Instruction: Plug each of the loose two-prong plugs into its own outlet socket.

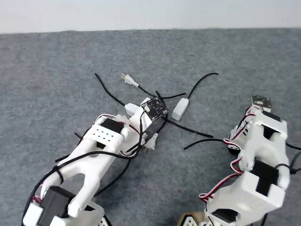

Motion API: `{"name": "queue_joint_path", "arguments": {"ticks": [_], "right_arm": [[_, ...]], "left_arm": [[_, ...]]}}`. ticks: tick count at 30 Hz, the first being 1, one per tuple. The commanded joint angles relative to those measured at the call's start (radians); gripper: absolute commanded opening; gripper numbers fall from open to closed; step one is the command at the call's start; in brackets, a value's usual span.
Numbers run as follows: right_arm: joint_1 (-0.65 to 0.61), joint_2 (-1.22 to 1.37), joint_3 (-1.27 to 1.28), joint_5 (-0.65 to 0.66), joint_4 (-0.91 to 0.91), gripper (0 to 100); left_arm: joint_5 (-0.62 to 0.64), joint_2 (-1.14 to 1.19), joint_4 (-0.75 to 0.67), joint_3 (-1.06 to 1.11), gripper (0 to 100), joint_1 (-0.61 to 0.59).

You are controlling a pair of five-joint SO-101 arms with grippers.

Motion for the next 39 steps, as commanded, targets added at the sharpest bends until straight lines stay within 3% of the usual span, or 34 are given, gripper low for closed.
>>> {"name": "queue_joint_path", "arguments": {"ticks": [1,8,12,21,29,33,39], "right_arm": [[-0.018,-0.039,-0.002,-0.005,-0.027,0.9],[-0.019,-0.039,-0.002,-0.005,-0.028,0.9],[-0.019,-0.039,-0.002,-0.005,-0.028,0.9],[-0.021,-0.041,0.000,-0.005,-0.025,0.9],[-0.022,-0.041,0.000,-0.005,-0.027,0.9],[-0.021,-0.041,0.000,-0.005,-0.022,0.9],[-0.019,-0.041,0.000,-0.005,-0.022,0.9]], "left_arm": [[0.009,0.017,0.011,-0.016,17,-0.005],[0.014,0.276,0.137,-0.271,8,-0.014],[0.014,0.292,0.161,-0.291,4,-0.014],[0.017,0.224,0.193,-0.234,5,-0.015],[0.029,0.084,0.124,-0.082,16,-0.015],[0.029,0.158,0.141,-0.143,17,-0.023],[0.031,0.404,0.293,-0.414,17,-0.063]]}}
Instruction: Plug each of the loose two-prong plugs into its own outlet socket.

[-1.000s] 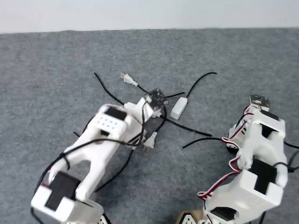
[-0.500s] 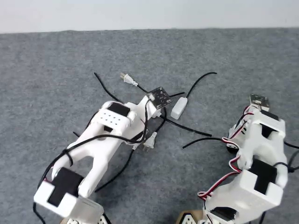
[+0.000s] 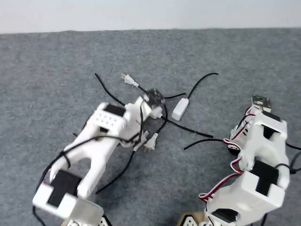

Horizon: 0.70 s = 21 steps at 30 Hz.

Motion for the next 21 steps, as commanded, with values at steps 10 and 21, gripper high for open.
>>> {"name": "queue_joint_path", "arguments": {"ticks": [10,21], "right_arm": [[-0.019,-0.041,0.000,0.011,-0.022,0.9],[-0.021,-0.041,0.000,0.014,-0.025,0.9]], "left_arm": [[0.009,0.167,0.135,-0.124,12,0.002],[0.008,-0.055,0.025,0.120,3,0.037]]}}
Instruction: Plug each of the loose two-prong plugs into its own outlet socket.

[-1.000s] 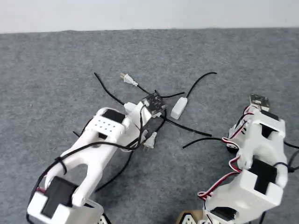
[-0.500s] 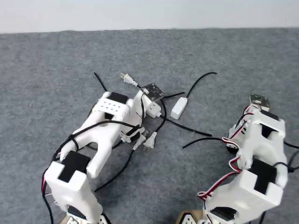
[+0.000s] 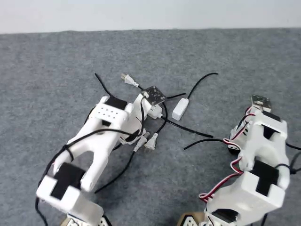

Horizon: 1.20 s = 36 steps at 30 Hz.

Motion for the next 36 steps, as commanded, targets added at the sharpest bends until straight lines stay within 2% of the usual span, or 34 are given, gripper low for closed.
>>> {"name": "queue_joint_path", "arguments": {"ticks": [1,6,11,15,22,26,31,36], "right_arm": [[-0.019,-0.041,0.000,0.014,-0.025,0.9],[-0.019,-0.041,0.000,0.014,-0.027,0.9],[-0.019,-0.041,0.000,0.014,-0.027,0.9],[-0.021,-0.041,0.000,0.014,-0.028,0.9],[-0.031,-0.041,0.000,0.015,-0.028,0.9],[-0.031,-0.041,0.000,0.015,-0.028,0.9],[-0.030,-0.041,0.000,0.015,-0.028,0.9],[-0.030,-0.041,0.000,0.015,-0.028,0.9]], "left_arm": [[0.005,-0.086,-0.066,0.156,3,0.040],[0.012,-0.226,-0.126,0.295,5,0.092],[0.117,-0.345,-0.153,0.321,12,0.028],[0.120,-0.411,-0.158,0.366,15,0.026],[0.124,-0.470,-0.192,0.363,16,0.015],[0.120,-0.411,-0.249,0.344,16,-0.006],[0.117,-0.212,-0.252,0.226,16,-0.008],[0.068,-0.029,-0.164,0.042,16,-0.008]]}}
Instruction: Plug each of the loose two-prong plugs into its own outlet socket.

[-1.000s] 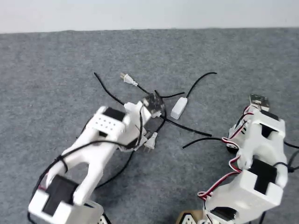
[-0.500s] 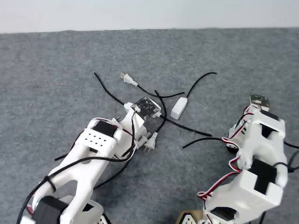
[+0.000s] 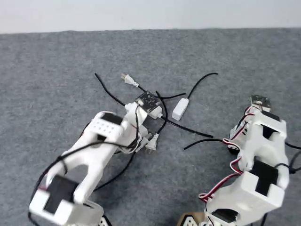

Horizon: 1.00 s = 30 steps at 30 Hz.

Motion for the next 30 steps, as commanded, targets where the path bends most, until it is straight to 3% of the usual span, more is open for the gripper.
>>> {"name": "queue_joint_path", "arguments": {"ticks": [1,8,15,26,30], "right_arm": [[-0.021,-0.039,0.000,0.015,-0.025,0.9],[-0.021,-0.039,0.000,0.015,-0.025,0.9],[-0.021,-0.038,0.000,0.015,-0.027,0.9],[-0.024,-0.038,0.000,0.015,-0.027,0.9],[-0.024,-0.038,0.000,0.015,-0.027,0.9]], "left_arm": [[-0.026,0.083,0.068,-0.145,16,-0.006],[-0.026,0.106,0.126,-0.147,3,0.008],[-0.018,0.051,0.187,-0.116,3,0.003],[0.052,-0.571,0.193,0.231,1,-0.095],[0.140,-0.744,0.218,0.352,1,-0.229]]}}
